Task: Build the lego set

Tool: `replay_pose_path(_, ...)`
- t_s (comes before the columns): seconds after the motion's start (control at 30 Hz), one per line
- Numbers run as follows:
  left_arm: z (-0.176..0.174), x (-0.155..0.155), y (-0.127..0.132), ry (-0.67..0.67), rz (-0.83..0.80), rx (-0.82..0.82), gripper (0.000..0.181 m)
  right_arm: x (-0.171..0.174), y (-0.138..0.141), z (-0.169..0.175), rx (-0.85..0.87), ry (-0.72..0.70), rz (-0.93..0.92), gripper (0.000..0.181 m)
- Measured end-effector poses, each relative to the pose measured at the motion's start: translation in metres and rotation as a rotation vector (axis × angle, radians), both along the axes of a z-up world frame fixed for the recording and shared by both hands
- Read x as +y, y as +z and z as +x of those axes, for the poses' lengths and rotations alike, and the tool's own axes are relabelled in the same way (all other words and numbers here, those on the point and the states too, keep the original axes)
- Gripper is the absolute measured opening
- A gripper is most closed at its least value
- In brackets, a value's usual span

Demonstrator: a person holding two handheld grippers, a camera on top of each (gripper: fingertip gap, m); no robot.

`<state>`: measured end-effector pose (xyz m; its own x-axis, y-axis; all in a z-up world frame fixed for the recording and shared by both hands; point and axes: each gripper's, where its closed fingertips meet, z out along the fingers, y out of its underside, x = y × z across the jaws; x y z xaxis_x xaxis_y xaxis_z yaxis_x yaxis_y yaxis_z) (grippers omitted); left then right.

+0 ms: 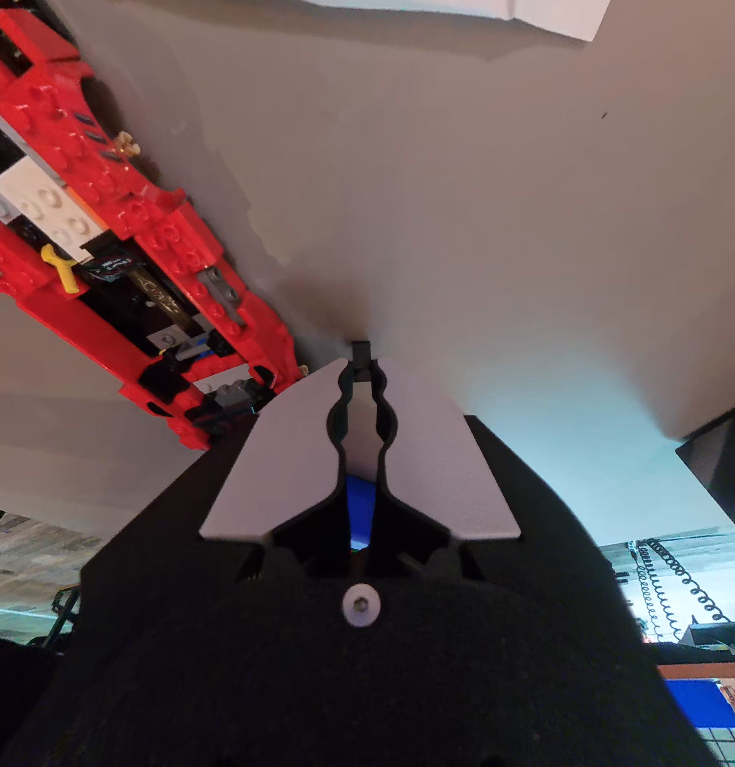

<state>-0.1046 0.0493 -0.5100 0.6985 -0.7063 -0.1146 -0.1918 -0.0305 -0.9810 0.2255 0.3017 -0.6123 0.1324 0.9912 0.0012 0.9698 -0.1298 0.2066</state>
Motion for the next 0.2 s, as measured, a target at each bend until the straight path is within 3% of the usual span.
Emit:
replay_pose_path(0.03, -0.0001, 0.0, -0.0003, 0.0, 0.0, 0.0, 0.003, -0.0004, -0.0001, -0.0003, 0.002, -0.002, -0.003, 0.008)
replay_pose_path(0.2, -0.0003, 0.0, -0.001, -0.002, -0.005, -0.003, 0.003, -0.0024, -0.0003, -0.0011, 0.015, -0.015, -0.01, 0.008)
